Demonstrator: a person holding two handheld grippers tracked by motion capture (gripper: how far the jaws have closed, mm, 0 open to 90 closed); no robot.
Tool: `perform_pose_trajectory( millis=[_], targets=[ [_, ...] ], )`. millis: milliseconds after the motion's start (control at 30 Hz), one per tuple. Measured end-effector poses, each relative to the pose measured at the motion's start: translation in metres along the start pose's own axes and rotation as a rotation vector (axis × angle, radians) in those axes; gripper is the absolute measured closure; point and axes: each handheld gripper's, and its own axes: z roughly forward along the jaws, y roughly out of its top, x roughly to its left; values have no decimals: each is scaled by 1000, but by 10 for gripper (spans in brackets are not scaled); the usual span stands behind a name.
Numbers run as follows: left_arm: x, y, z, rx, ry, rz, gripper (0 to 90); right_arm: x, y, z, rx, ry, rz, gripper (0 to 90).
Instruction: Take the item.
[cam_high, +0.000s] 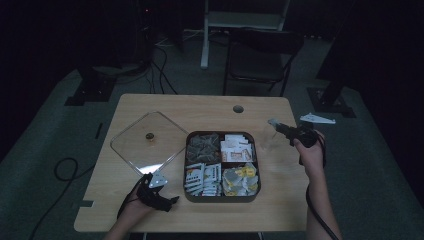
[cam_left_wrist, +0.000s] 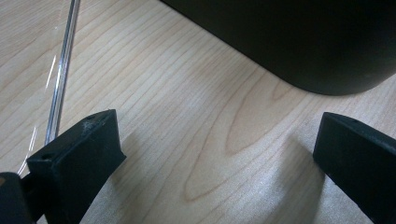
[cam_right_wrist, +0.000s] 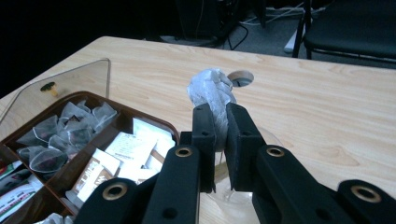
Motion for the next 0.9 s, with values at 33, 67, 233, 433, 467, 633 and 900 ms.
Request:
perform_pose_trajectory(
  millis=[33, 67, 233, 433, 467, 633, 900],
  targets=[
    [0, 0, 0, 0, 0, 0, 16, -1, -1, 1, 3, -2, 4, 834],
    [0, 0, 0, 0, 0, 0, 16, -2, -2, 1, 5, -1, 7, 834],
    [0, 0, 0, 0, 0, 0, 16, -5, -9, 6, 22, -7, 20, 834],
    [0, 0, 0, 0, 0, 0, 16, -9, -17, 12, 46, -9, 38, 832],
    [0, 0, 0, 0, 0, 0, 16, -10, -19, 13, 48, -10, 41, 830],
    [0, 0, 0, 0, 0, 0, 16, -12, -22, 14, 46, 3, 60, 748],
    [0, 0, 0, 0, 0, 0, 16, -11, -18, 11, 21, 0, 55, 658]
  ],
)
